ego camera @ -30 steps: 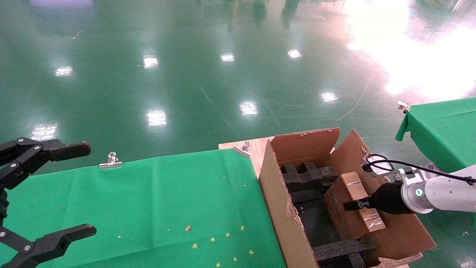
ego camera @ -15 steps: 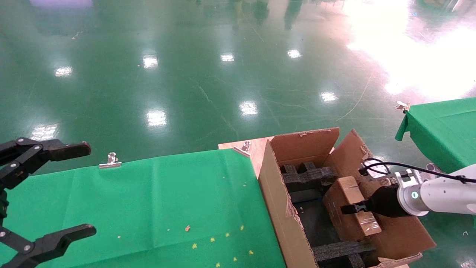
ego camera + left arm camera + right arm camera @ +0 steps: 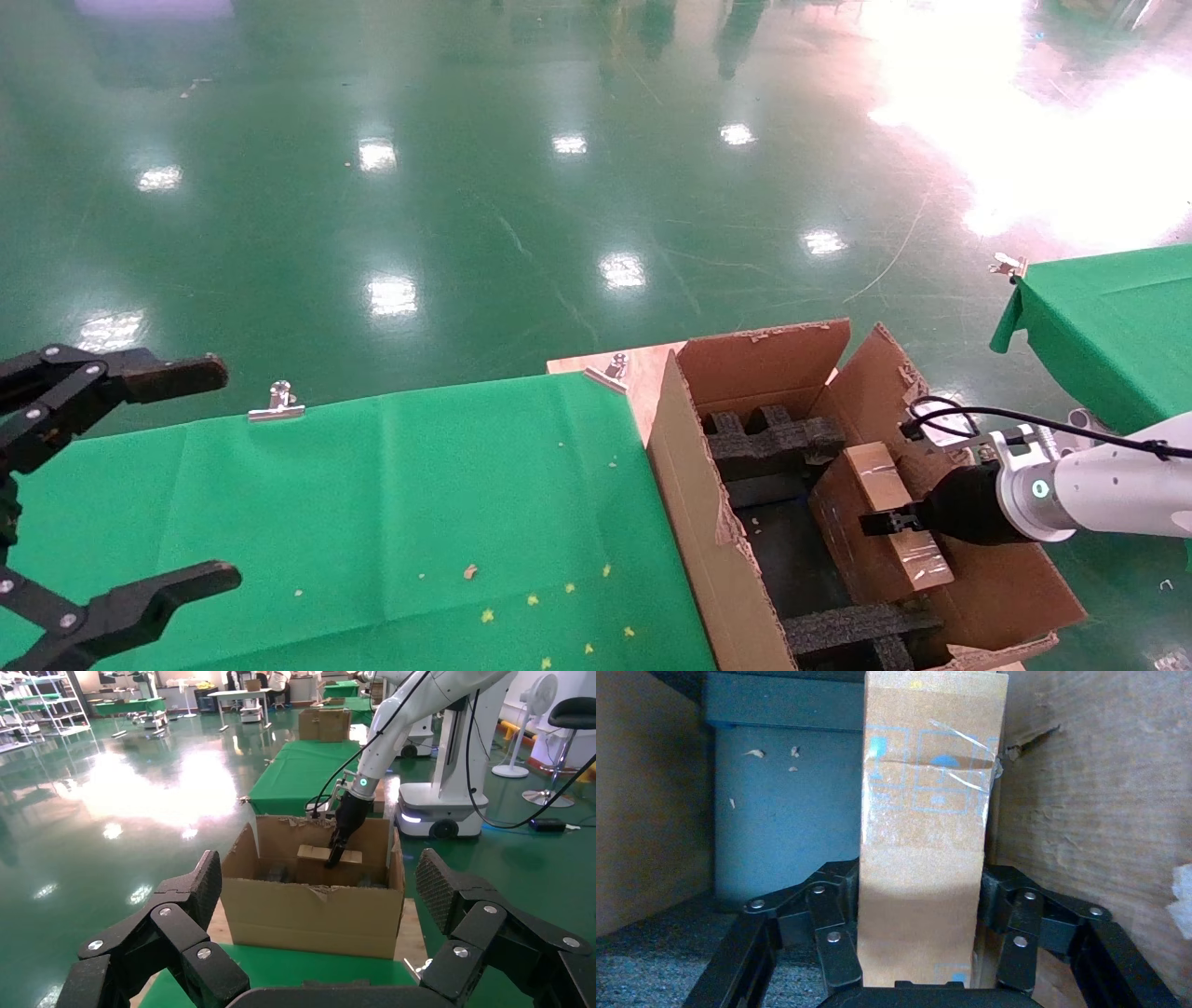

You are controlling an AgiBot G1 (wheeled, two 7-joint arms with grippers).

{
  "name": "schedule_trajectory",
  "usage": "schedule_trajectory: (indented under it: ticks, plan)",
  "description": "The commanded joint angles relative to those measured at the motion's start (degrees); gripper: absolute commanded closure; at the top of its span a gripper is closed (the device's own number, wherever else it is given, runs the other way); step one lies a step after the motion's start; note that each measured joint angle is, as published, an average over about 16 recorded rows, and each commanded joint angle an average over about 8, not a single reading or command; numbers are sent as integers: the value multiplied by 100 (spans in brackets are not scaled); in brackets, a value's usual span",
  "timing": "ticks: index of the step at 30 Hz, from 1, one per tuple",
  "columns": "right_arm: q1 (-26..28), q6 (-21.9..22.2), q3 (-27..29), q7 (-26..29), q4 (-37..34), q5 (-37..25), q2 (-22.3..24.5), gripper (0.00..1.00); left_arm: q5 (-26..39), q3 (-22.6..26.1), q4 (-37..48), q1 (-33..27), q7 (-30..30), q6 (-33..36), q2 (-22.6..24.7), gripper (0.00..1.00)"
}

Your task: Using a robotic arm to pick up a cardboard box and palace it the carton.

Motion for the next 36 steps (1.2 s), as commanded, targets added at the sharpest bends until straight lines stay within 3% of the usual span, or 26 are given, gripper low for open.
schedule_trajectory:
  ticks: [1,20,36]
  plan:
    - [5,7,-9,11,6,-11,4,0,0,0,0,0,0,0,0,0]
    - [390,96,-1,12,336,-194,281,0,-1,2,1,-1,1,0,0,0]
    - [1943,426,211,-11,1785,-1051,984,0,-2,3,1,-1,2,0,-1,0]
